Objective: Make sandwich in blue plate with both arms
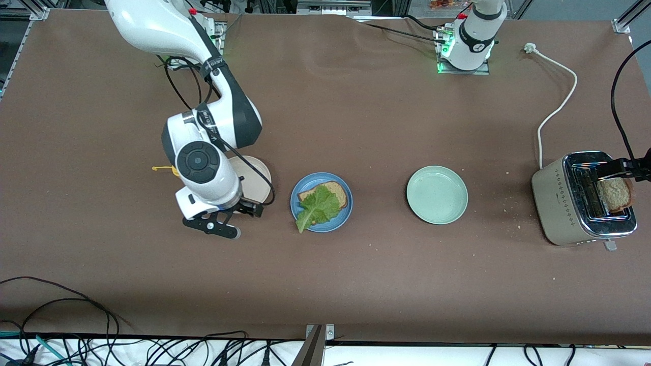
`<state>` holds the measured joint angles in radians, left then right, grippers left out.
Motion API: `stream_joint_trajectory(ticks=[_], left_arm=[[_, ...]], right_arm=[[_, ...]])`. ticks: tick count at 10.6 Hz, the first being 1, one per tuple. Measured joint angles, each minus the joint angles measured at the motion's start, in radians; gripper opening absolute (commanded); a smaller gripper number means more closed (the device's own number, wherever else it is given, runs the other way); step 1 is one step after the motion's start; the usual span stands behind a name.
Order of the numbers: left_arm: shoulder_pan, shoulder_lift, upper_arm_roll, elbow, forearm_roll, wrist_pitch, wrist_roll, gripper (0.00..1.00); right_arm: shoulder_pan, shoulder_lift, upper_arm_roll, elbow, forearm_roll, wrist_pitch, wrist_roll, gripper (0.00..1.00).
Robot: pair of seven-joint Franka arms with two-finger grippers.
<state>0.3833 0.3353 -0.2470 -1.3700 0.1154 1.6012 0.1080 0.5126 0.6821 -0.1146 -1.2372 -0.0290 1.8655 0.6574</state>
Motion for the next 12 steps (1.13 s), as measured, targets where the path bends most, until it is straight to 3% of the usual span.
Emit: stream_joint_trajectory(ticks=[7,10,12], left_arm=[[0.001,-0.001,0.001,0.001,0.0,0.0,0.0,1.0],[0.004,-0.001,0.009,0.001,0.0,0.0,0.0,1.0],[0.007,-0.001,0.01,0.001,0.0,0.0,0.0,1.0]], right_arm=[[-0.048,-0.116,-0.204,-0.052,0.012,-0.162,-0.623,1.0],[-0.211,-0.24,-0.216,-0.265,0.177,-0.166,-0.916,1.0],[-0.298,-0.286,-0.217,-0.361,0.201,-0.166,-1.159,1.0]])
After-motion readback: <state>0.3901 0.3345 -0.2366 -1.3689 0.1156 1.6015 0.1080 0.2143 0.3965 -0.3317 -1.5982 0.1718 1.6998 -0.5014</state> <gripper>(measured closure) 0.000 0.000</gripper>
